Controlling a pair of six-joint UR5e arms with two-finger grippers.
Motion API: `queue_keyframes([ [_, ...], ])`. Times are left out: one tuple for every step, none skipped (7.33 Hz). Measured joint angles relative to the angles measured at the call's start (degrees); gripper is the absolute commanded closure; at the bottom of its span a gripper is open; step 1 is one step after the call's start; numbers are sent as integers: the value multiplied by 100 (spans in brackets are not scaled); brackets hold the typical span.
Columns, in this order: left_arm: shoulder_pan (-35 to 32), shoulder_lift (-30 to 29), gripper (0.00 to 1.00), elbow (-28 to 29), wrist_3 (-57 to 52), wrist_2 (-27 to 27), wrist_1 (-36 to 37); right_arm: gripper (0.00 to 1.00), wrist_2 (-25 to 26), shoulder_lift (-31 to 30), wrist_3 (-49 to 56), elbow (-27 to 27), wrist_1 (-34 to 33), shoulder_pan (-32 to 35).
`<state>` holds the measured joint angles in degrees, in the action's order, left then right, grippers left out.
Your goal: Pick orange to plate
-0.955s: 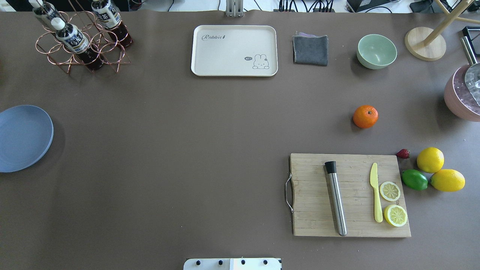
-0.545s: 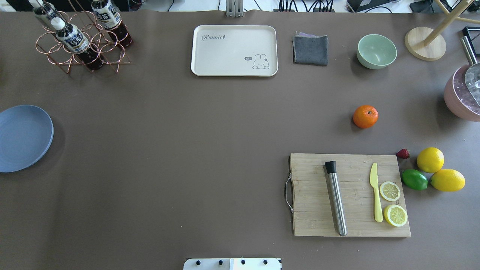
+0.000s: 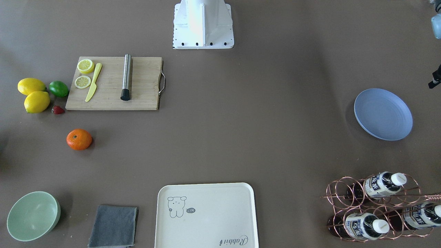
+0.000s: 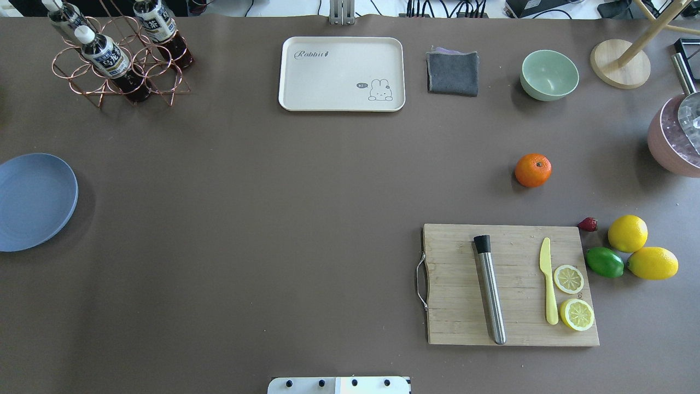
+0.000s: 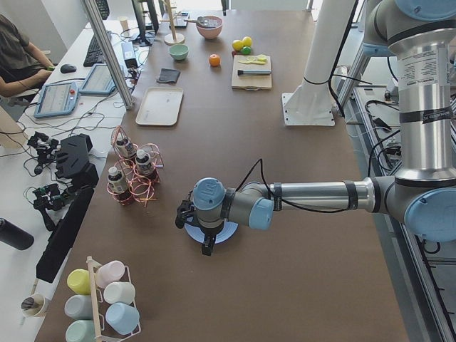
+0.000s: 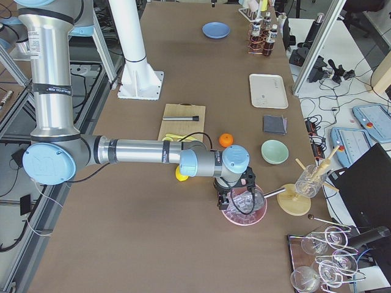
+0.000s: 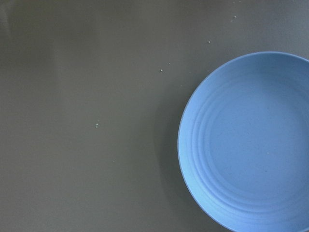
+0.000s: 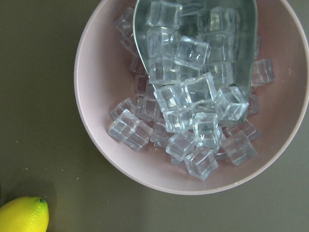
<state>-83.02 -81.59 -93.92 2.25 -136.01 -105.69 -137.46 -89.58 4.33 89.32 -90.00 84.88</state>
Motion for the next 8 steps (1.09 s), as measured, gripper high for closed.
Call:
queue_keyframes([
  [-1, -8, 2, -60, 2, -5, -2, 0, -20, 0, -1, -6, 0, 1],
  [-2, -14, 2, -117, 3, -12, -2, 0, -59, -3, -2, -23, 0, 0],
  [-4, -17, 2, -164, 3, -52, -2, 0, -90, -5, -2, -28, 0, -2],
  [-6, -20, 2, -185, 2, -118, -7, 0, -116, -6, -1, -25, 0, -5],
  [-9, -21, 2, -204, 0, -151, -13, 0, -135, -5, 3, -17, 0, -6],
  [-11, -20, 2, -238, 10, -165, -28, 0, -140, 11, 5, -11, 1, -6],
  [-12, -11, 2, -270, 43, -169, -75, 0, -137, 41, 4, -24, 5, -13],
  [-11, 13, 3, -288, 83, -173, -154, 0, -135, 65, 1, -43, 7, -20],
])
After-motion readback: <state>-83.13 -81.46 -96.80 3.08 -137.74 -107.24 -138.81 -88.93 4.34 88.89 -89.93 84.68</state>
